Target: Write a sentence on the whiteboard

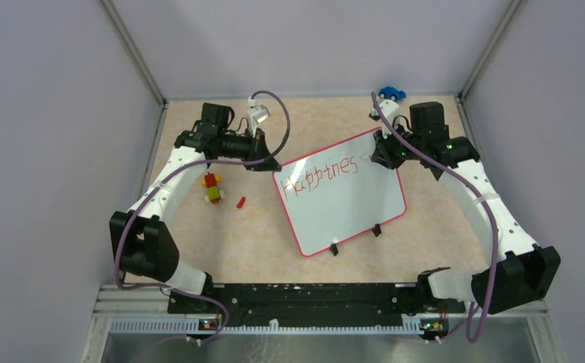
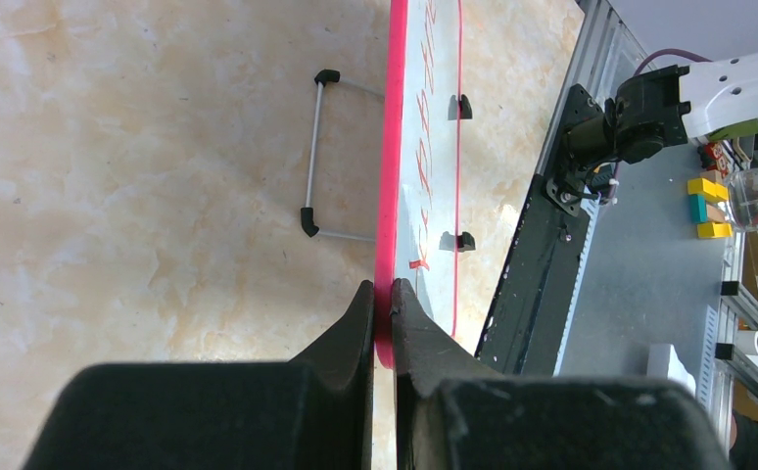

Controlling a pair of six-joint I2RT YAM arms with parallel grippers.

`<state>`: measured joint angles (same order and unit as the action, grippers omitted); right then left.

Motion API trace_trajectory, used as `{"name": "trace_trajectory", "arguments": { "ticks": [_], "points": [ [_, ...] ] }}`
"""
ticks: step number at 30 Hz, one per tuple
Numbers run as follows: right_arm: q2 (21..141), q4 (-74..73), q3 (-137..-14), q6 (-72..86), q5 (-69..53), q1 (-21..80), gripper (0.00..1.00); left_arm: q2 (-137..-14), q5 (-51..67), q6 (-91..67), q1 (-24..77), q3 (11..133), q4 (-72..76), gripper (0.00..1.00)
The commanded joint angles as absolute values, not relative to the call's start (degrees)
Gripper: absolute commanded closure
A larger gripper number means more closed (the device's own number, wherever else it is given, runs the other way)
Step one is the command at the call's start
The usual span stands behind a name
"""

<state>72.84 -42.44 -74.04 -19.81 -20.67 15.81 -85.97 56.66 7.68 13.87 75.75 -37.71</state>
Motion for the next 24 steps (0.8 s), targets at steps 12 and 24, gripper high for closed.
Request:
{"name": "trace_trajectory", "arguments": {
  "ticks": [12,24],
  "points": [
    [74.0,-39.5,-77.5,-20.9,-17.4,15.5,1.00,-86.4,56.3,9.3,16.0,74.7,-40.4,1.00],
    [75.1,-40.3,-79.5,-20.2,-20.1,15.5,1.00,-86.1,56.2,9.5,16.0,74.6,-40.5,1.00]
  ]
}}
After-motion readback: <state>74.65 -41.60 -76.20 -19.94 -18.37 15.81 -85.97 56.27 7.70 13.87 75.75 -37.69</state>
